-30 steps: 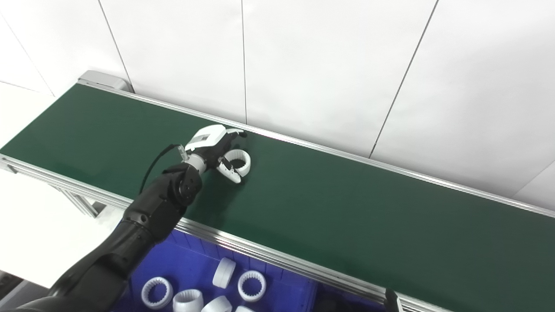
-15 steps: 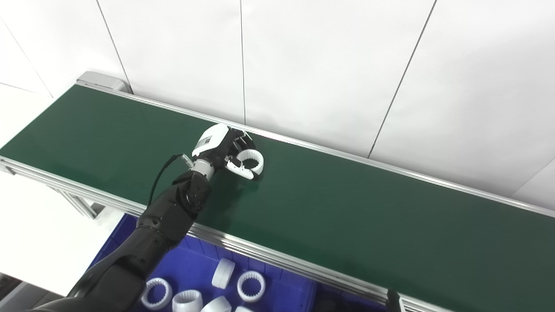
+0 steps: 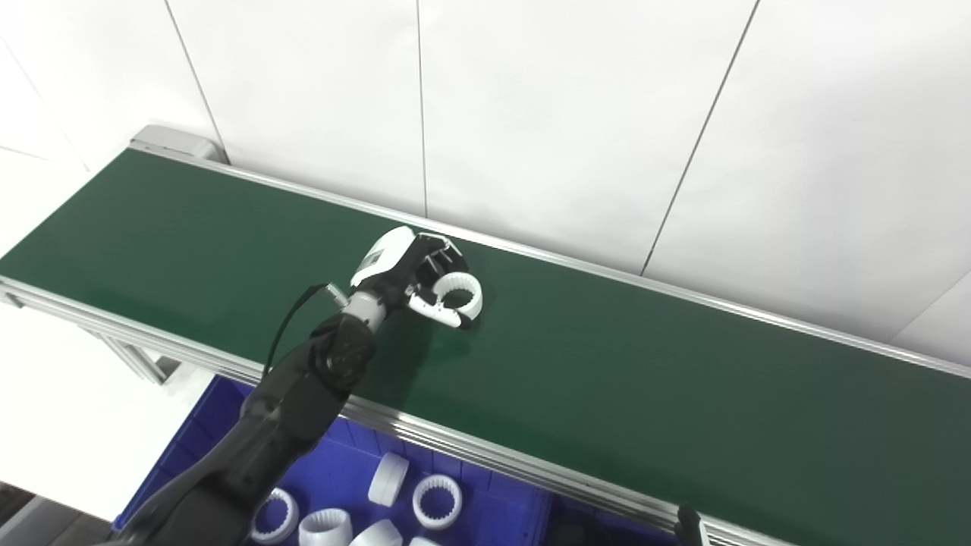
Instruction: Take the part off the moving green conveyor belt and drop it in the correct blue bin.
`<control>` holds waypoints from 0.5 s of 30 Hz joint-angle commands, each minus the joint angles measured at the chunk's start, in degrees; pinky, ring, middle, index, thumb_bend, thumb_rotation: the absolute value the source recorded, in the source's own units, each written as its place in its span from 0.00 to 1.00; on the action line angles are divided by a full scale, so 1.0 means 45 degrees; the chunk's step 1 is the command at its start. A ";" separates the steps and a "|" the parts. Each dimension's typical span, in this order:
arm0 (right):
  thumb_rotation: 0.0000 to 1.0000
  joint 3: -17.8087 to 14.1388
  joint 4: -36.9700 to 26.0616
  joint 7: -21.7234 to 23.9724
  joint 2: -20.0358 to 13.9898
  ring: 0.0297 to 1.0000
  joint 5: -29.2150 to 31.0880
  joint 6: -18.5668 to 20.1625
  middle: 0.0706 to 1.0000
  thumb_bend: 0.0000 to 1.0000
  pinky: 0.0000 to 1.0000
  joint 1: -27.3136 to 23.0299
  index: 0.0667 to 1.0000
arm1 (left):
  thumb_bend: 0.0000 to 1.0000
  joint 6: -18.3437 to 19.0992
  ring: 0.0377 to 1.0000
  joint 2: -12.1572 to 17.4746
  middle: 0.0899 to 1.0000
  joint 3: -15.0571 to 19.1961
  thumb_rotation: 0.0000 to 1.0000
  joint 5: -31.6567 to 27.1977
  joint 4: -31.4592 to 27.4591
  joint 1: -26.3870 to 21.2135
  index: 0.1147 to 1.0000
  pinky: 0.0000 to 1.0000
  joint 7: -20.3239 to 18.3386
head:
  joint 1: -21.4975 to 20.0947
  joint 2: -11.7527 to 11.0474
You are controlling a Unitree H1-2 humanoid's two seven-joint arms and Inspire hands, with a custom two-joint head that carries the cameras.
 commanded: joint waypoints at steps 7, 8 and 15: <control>0.51 0.0141 -0.0878 -0.0201 0.0345 1.00 -0.0451 -0.0489 1.00 1.00 0.97 0.0312 1.00 | 0.50 0.0199 0.39 0.0841 0.44 0.1253 0.00 -0.1783 -0.6527 0.2332 0.48 0.45 -0.1524 | -0.1314 0.0901; 0.51 0.0164 -0.0931 -0.0211 0.0377 1.00 -0.0453 -0.0505 1.00 1.00 0.96 0.0347 1.00 | 0.50 0.0099 0.39 0.0906 0.44 0.1412 0.00 -0.2129 -0.6902 0.2769 0.48 0.45 -0.1668 | -0.1682 0.1043; 0.49 0.0246 -0.1517 -0.0069 0.0438 1.00 -0.0405 -0.0016 1.00 1.00 0.98 0.0566 1.00 | 0.50 -0.1313 0.38 0.1264 0.44 0.1562 0.00 -0.2724 -0.7275 0.4890 0.49 0.43 -0.2301 | -0.2560 0.1780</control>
